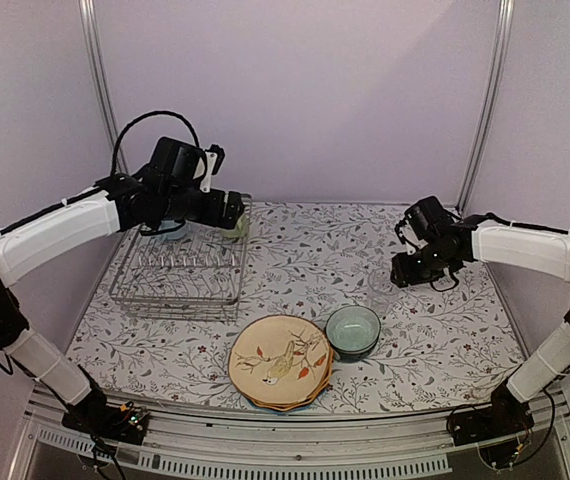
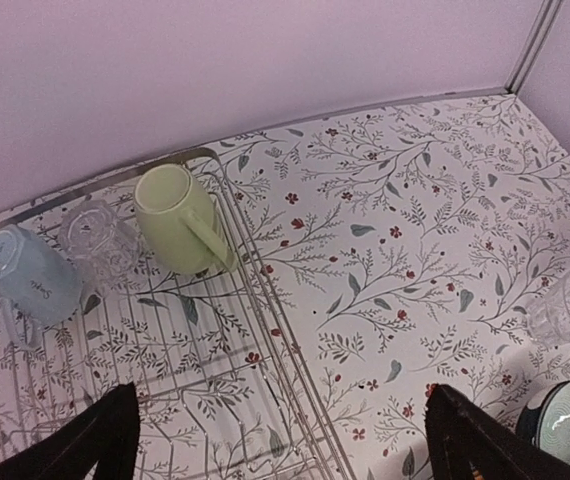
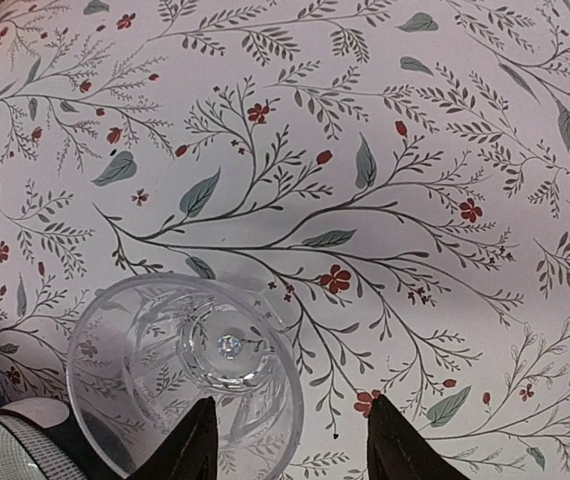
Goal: Load the mixed dishes into the dish rack
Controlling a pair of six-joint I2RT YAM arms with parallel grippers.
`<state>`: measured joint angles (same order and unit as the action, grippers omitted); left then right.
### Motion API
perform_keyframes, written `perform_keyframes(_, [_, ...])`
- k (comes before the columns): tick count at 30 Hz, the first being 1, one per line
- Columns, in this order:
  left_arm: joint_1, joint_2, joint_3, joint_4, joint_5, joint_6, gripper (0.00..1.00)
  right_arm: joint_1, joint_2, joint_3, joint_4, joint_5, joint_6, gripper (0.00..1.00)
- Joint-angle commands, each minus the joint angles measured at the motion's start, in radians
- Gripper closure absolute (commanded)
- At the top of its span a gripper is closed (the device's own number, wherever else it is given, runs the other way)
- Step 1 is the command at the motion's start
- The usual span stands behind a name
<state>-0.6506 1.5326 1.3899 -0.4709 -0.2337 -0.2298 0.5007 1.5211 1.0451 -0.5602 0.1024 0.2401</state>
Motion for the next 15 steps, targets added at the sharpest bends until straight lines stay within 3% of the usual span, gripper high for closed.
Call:
perform_keyframes(1, [-0.010, -0.077, -0.099, 0.051, -0.045, -0.040, 0.00, -0.008, 0.089, 0.039, 0.000, -0.012, -0.038, 0.52])
perform_keyframes(8, [-0.008, -0.154, -0.219, 0.109, -0.037, -0.075, 0.00, -0.008, 0.171, 0.087, 0.003, -0.014, -0.032, 0.73])
perform_keyframes(13, [-0.005, -0.186, -0.282, 0.155, 0.028, -0.119, 0.00, -0.008, 0.153, 0.142, -0.044, -0.004, -0.034, 0.99])
perform_keyframes(15, [-0.004, -0.204, -0.317, 0.200, 0.078, -0.139, 0.00, -0.008, 0.131, 0.177, -0.066, -0.002, -0.040, 1.00])
